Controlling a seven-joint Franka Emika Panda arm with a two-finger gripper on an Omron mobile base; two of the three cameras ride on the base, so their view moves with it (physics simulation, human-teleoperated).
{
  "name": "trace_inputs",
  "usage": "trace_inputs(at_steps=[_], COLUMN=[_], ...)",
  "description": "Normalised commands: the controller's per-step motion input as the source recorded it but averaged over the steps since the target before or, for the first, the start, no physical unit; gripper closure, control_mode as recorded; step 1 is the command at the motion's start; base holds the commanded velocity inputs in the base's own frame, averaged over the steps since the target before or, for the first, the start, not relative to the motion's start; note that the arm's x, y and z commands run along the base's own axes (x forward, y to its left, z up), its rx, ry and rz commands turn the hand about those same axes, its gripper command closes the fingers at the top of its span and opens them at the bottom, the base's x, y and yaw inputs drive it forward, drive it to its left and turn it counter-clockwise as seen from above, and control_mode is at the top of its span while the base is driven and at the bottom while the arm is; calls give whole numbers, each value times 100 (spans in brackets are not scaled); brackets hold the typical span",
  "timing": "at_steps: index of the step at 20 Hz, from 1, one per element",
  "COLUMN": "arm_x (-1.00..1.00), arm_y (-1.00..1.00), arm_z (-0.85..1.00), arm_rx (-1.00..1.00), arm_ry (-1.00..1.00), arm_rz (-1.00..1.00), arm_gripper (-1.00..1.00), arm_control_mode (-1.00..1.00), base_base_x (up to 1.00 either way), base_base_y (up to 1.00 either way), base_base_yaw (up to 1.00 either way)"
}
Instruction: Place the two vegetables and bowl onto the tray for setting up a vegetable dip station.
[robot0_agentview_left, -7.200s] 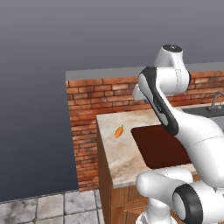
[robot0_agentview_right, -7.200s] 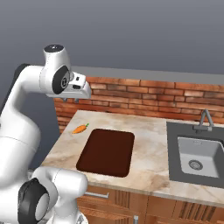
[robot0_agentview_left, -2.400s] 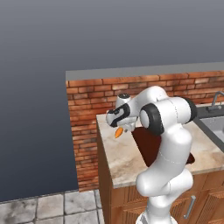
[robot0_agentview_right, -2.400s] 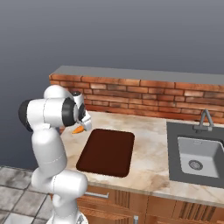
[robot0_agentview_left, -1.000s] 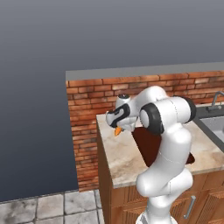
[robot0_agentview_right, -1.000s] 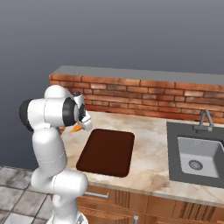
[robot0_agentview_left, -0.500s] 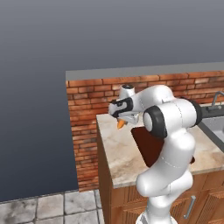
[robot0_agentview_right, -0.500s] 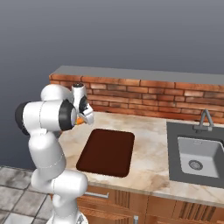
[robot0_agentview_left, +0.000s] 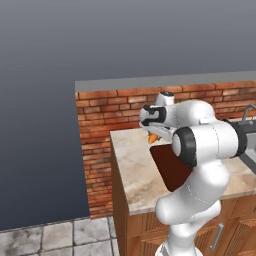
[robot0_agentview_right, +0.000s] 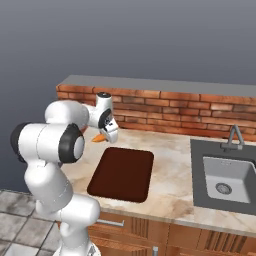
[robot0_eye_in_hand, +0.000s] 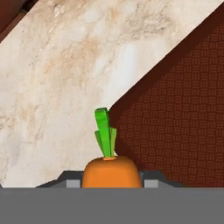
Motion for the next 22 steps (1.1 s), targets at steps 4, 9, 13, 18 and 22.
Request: trace_inputs(at_steps=[4, 9, 13, 18, 22], arm_x=[-28, -27, -7, 0, 0], arm_y=[-66, -59, -30, -15, -11], arm_z=[5, 0, 0, 0, -8], arm_rx=[6, 2, 0, 0, 0], arm_ry=[0, 0, 0, 0, 0], arm_rz=[-11, -14, -13, -14, -16], arm_gripper=[100, 100, 100, 100, 100], arm_control_mode=[-100, -100, -100, -100, -100], base_base_x=[0, 0, 0, 0, 0], base_base_y=[0, 0, 0, 0, 0], base_base_yaw=[0, 0, 0, 0, 0])
